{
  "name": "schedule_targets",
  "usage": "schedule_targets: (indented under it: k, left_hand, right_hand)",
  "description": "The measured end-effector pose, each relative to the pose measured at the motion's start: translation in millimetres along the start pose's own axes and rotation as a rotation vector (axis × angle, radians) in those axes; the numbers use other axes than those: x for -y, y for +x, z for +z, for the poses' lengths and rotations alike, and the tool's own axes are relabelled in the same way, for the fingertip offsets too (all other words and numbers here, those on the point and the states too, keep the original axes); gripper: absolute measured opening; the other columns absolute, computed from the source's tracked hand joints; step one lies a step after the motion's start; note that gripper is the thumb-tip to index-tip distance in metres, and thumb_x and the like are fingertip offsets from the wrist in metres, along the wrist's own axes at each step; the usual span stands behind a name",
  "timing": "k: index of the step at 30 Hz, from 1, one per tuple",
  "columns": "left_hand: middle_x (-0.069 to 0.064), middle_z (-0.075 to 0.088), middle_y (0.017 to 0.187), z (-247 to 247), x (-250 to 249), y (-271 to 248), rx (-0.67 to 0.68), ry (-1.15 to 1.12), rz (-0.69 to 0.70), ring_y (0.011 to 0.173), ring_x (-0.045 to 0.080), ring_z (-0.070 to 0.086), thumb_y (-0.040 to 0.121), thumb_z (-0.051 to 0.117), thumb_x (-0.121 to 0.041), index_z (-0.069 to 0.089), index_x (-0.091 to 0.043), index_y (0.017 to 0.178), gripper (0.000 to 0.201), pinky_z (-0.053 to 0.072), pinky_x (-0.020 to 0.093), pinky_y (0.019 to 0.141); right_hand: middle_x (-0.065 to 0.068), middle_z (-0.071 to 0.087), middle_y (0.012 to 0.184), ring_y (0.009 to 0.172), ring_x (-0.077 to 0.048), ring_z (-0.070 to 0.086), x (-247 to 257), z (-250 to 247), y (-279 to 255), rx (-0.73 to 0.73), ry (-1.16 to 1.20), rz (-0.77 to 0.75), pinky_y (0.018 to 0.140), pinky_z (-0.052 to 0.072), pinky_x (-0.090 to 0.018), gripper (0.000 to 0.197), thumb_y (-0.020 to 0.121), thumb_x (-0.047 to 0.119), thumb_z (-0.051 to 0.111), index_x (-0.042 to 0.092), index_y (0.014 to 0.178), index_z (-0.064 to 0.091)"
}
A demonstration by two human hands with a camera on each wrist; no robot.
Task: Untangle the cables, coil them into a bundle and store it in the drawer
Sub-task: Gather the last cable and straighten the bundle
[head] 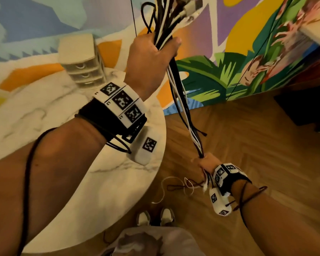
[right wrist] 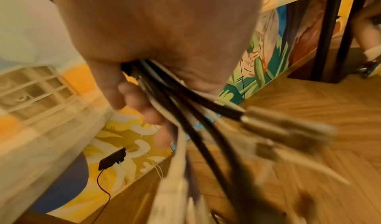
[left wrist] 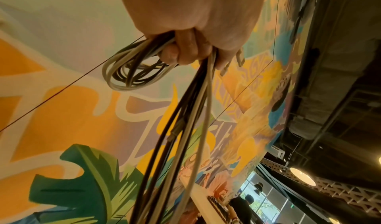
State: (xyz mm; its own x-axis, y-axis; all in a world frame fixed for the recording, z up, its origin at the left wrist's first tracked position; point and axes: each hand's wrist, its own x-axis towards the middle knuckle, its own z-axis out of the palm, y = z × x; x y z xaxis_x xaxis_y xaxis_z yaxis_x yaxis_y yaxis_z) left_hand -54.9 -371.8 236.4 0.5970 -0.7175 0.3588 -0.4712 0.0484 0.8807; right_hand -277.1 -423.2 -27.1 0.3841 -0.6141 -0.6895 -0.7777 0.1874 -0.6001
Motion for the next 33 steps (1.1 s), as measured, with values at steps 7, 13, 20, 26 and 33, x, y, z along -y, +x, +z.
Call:
schedule_targets:
  k: [7, 13, 20, 26, 33]
  left_hand:
    - [-0.012, 0.053, 0.051, -14, 8, 7, -0.043, -0.065, 0.016, 0.045, 0.0, 0.046, 0.088, 0.06, -0.027, 0.061, -0.017, 0.065, 0.025, 0.036, 0.018, 0.054]
    - [-0.011, 0.047, 0.046, 11, 23, -24, 0.086, -0.123, -0.055, 0.039, -0.001, 0.041, 0.091, 0.058, -0.026, 0.061, -0.008, 0.073, 0.026, 0.031, 0.015, 0.047]
    - [-0.012, 0.048, 0.054, 44, 62, -65, 0.25, 0.008, -0.12, 0.05, -0.001, 0.049, 0.093, 0.058, -0.027, 0.053, -0.028, 0.066, 0.027, 0.034, 0.013, 0.052]
    - [-0.005, 0.06, 0.069, 39, 81, -66, 0.327, 0.048, -0.22, 0.067, 0.009, 0.059, 0.093, 0.055, -0.034, 0.063, -0.016, 0.078, 0.024, 0.043, 0.018, 0.062]
    - [-0.005, 0.046, 0.049, -25, 90, -46, 0.161, 0.21, -0.378, 0.045, 0.005, 0.042, 0.088, 0.06, -0.043, 0.051, -0.02, 0.055, 0.041, 0.032, 0.022, 0.047]
  right_hand:
    - [-0.002, 0.055, 0.048, 0.044, -0.017, 0.051, -26, -5, 12, -0.039, -0.243, 0.077, 0.052, 0.042, -0.026, 0.048, 0.089, 0.046, 0.058, 0.013, 0.055, 0.05]
    - [-0.005, 0.063, 0.094, 0.087, -0.025, 0.061, -26, -14, 17, 0.02, -0.44, 0.05, 0.075, 0.048, -0.03, 0.028, 0.083, 0.031, 0.068, 0.012, 0.104, 0.062]
    - [0.003, 0.051, 0.135, 0.124, -0.012, 0.049, 95, -33, -43, 0.028, 0.179, -0.565, 0.098, 0.048, -0.031, 0.058, 0.08, 0.003, 0.061, 0.024, 0.133, 0.046]
    - [-0.002, 0.062, 0.087, 0.076, -0.011, 0.062, 158, -3, -72, 0.189, 0.249, -0.65, 0.07, 0.054, -0.025, 0.023, 0.09, -0.002, 0.055, 0.021, 0.095, 0.054]
    - [-0.002, 0.041, 0.052, 0.053, -0.018, 0.038, 114, -4, -14, -0.358, 0.095, -0.421, 0.051, 0.027, -0.029, 0.04, 0.091, 0.016, 0.053, 0.016, 0.053, 0.04]
